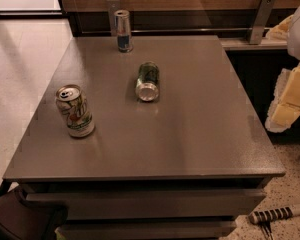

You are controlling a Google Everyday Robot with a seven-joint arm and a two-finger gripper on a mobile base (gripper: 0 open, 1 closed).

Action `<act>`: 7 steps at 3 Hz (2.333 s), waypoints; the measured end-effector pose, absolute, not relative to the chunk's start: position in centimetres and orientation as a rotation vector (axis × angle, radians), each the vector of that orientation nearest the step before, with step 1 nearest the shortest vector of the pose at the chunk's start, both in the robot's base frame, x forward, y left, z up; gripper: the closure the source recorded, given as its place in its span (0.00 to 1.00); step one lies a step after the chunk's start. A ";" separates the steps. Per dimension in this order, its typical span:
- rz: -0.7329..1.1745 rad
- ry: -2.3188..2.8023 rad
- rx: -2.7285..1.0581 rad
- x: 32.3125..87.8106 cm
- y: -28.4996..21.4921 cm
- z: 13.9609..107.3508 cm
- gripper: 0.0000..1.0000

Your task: Place green can upright

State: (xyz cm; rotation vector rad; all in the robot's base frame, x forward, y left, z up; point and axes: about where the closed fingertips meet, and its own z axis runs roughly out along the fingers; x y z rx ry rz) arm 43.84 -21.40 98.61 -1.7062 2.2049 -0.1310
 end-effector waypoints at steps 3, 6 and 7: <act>0.058 2.322 -1.489 49.1 -18.8 99.2 0.00; 0.073 2.646 -1.096 57.3 -10.4 98.3 0.00; 0.098 2.694 -0.918 58.4 -9.3 98.4 0.00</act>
Offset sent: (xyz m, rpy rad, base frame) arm 0.0562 0.0218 0.0108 0.1070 0.0664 -0.1505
